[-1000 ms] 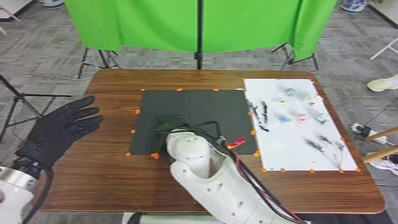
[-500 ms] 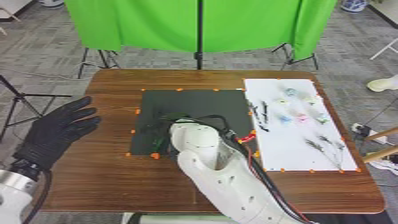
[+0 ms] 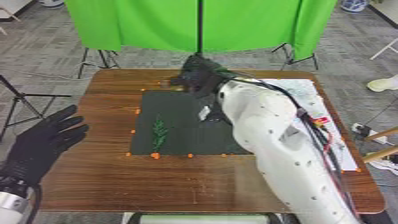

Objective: Arrange flowers

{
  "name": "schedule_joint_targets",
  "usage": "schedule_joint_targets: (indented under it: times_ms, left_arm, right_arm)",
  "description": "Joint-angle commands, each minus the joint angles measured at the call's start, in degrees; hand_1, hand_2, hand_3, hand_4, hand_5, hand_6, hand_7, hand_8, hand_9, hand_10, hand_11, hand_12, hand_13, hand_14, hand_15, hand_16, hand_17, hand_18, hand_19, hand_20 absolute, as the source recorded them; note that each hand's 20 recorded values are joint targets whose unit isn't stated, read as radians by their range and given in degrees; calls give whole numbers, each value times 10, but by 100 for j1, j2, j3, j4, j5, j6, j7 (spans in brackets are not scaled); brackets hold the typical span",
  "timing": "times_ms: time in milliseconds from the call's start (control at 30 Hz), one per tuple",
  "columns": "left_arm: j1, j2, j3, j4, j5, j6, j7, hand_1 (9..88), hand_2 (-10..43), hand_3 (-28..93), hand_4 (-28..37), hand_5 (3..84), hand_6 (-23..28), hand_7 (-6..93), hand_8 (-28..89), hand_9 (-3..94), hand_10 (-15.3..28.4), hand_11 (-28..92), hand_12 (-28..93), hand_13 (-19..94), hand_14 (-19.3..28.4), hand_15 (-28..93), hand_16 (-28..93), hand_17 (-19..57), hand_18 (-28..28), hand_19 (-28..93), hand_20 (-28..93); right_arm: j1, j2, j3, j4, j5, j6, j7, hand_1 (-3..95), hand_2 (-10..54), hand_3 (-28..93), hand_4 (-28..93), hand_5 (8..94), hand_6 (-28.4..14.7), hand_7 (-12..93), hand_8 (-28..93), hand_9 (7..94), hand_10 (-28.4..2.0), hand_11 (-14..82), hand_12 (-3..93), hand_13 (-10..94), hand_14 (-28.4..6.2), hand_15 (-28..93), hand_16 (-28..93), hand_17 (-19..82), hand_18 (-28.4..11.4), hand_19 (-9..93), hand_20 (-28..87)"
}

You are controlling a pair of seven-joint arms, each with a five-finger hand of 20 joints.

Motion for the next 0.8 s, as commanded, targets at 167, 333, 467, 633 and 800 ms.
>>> schedule_joint_targets:
  times_ms: [167, 333, 467, 633, 800]
  left_arm:
    - [275, -109, -260, -99, 42, 138, 153, 251, -18, 717, -254, 335, 29, 198, -112, 295, 121, 261, 148, 230, 153, 400, -23, -82, 218, 472, 84]
    - [274, -75, -280, -96, 32, 138, 181, 252, -17, 715, -255, 336, 30, 198, -112, 295, 120, 261, 148, 231, 154, 403, -22, -82, 218, 471, 85]
    - [378, -135, -303, -122, 35, 156, 222, 252, -17, 715, -255, 338, 30, 197, -112, 296, 121, 262, 148, 231, 153, 401, -23, -82, 218, 471, 85]
    - [290, -137, -268, -90, 51, 85, 148, 252, -17, 715, -255, 338, 31, 196, -112, 297, 121, 261, 148, 231, 153, 402, -22, -82, 218, 471, 85]
    - [347, -140, -287, -112, 45, 110, 168, 252, -17, 714, -256, 340, 31, 197, -111, 297, 121, 262, 148, 231, 155, 404, -24, -82, 218, 471, 85]
  right_arm:
    - [-2294, 2856, 2465, -228, 120, -7, 1064, 133, 7, 765, -241, 693, -22, 510, -203, 782, -116, 574, 377, 718, -110, 769, 325, 357, -210, 931, 400]
    - [-3474, 2999, 3569, -540, -13, -361, 1445, 124, -2, 763, -255, 674, -28, 414, -192, 738, -125, 574, 371, 677, -114, 765, 312, 332, -206, 912, 370]
    - [-4016, 2920, 4033, -777, -149, -852, 1698, 113, -32, 751, -263, 656, -35, 416, -186, 716, -128, 573, 365, 659, -116, 763, 305, 321, -204, 902, 363]
    - [-4338, 2839, 4224, -797, -19, -1040, 1849, 87, -66, 732, -278, 656, -34, 426, -180, 716, -129, 583, 359, 659, -115, 767, 298, 319, -205, 901, 363]
    - [-4629, 2652, 4214, -758, -239, -872, 1814, 85, -81, 721, -282, 657, -34, 442, -181, 716, -129, 585, 358, 659, -116, 768, 296, 319, -206, 900, 365]
